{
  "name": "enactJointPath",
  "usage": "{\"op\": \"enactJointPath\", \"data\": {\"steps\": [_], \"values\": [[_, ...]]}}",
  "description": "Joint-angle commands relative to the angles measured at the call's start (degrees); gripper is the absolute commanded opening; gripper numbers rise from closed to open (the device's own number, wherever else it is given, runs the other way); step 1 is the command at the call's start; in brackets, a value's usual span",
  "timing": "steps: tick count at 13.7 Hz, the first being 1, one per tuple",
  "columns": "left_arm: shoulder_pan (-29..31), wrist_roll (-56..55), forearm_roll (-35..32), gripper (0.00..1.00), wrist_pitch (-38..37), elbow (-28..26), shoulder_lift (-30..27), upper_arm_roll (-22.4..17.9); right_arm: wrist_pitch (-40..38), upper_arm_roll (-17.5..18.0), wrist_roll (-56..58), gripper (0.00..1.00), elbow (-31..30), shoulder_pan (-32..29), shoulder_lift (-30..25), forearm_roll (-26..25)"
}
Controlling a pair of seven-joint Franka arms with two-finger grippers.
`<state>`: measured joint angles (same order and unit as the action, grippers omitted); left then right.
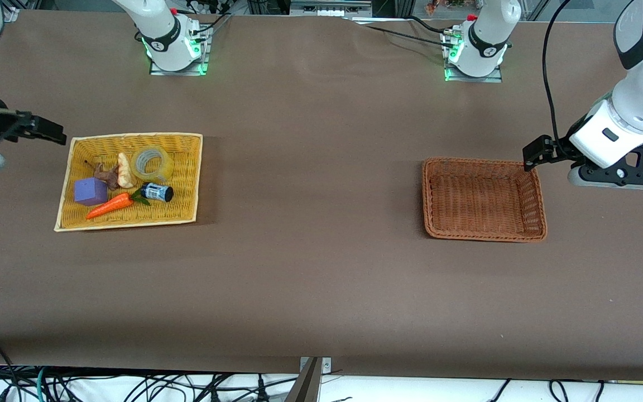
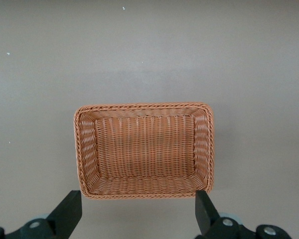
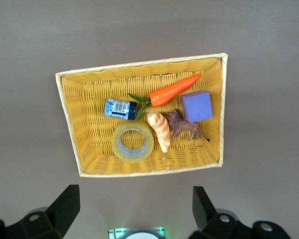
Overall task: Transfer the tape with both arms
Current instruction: 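Lower the right gripper over the clear tape roll in the yellow tray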
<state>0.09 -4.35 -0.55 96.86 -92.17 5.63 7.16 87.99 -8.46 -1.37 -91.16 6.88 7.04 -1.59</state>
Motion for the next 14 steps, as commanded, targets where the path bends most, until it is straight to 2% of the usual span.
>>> {"op": "enactJointPath", "data": {"steps": [1,6,10,12,14], "values": [[0.0,-0.5,1.5,1.00,-1.1,1.9,0.8,0.0,7.3,1.3,-5.1,1.00,-8.7,0.3,-1.0,0.6],[-0.3,-0.4,1.5,1.00,-1.1,1.9,0.8,0.0,20.0,2.9,-8.8,1.00,-24.4,0.5,-3.6,0.6],[-0.4,-0.5,1.5,1.00,-1.1,2.0,0.8,0.0,37.6,3.5,-10.9,1.00,-41.5,0.5,-7.5,0.6],[-0.4,-0.3,1.5,1.00,-1.1,2.1,0.8,0.0,42.2,6.9,-17.1,1.00,-45.9,0.5,-7.7,0.5],[-0.3,-0.2,1.5,1.00,-1.1,2.1,0.8,0.0,46.5,8.4,-19.0,1.00,-48.6,0.5,-7.1,0.5]]}}
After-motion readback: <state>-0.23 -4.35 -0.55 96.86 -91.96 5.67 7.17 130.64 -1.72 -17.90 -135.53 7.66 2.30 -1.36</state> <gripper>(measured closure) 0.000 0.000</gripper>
